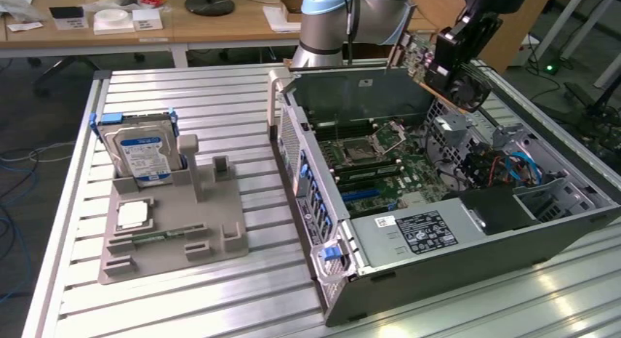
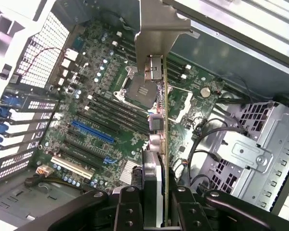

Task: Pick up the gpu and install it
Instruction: 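Insert the gpu into the slot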

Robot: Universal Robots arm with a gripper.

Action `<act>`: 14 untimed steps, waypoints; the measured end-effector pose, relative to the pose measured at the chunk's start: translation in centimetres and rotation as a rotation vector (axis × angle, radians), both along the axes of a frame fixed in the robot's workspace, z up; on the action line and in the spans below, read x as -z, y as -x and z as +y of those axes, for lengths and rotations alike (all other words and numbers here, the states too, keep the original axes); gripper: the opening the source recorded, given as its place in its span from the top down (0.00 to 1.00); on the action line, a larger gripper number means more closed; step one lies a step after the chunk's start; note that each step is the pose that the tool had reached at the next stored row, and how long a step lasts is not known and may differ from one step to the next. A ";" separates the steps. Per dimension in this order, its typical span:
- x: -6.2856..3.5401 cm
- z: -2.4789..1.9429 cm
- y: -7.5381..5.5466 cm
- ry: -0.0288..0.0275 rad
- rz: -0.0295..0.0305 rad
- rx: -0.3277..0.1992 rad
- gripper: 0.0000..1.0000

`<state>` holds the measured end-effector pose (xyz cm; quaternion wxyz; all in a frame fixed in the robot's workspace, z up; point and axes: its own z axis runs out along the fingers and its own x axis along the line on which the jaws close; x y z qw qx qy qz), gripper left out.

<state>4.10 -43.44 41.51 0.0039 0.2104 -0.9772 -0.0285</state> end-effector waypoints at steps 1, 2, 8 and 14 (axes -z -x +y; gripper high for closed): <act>0.00 0.00 0.0 0.0000 0.0001 0.000 0.72; 0.00 0.00 0.0 0.0000 0.0000 0.000 0.72; 0.00 0.00 0.0 0.0000 0.0000 -0.006 0.72; 0.00 0.00 0.0 0.0000 0.0000 -0.061 0.72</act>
